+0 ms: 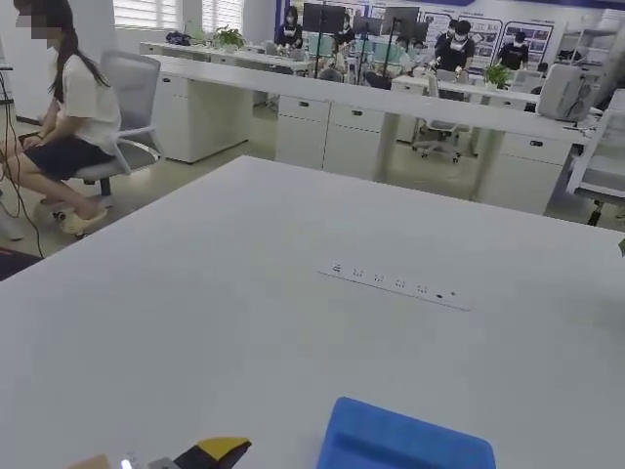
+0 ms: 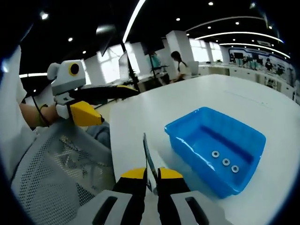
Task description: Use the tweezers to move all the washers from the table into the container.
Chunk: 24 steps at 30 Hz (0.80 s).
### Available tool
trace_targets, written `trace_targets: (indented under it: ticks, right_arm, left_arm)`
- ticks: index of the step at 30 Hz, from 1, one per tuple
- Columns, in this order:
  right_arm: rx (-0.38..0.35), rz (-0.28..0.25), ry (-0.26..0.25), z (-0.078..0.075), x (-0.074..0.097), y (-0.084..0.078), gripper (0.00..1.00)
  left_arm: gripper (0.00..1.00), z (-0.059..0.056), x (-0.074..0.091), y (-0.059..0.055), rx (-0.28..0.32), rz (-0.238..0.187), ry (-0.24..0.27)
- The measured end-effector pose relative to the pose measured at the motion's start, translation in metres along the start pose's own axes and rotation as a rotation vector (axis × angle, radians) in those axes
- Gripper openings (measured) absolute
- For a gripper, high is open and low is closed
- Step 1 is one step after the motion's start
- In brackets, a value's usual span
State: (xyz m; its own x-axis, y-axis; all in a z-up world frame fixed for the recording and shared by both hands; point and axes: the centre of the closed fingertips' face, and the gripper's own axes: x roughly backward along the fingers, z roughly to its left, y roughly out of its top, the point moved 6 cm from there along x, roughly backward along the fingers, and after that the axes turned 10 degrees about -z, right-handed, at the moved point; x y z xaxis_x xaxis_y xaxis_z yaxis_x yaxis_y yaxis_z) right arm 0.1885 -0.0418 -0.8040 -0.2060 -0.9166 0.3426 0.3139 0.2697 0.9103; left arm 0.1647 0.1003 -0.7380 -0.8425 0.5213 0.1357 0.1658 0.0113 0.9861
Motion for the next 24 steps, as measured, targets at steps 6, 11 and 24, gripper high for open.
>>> trace_targets:
  ticks: [6,11,24]
  right_arm:
    - [0.106,0.010,0.014,0.006,-0.002,-0.001,0.05]
    - [0.146,0.012,0.003,0.008,-0.004,-0.002,0.04]
    - [0.041,-0.039,-0.022,0.003,-0.002,-0.001,0.03]
  left_arm:
    - [0.74,0.002,0.000,0.001,0.011,-0.013,0.012]
    - [0.73,0.008,0.003,0.004,0.028,-0.037,0.057]
    - [0.78,0.020,0.010,0.010,0.004,-0.088,0.186]
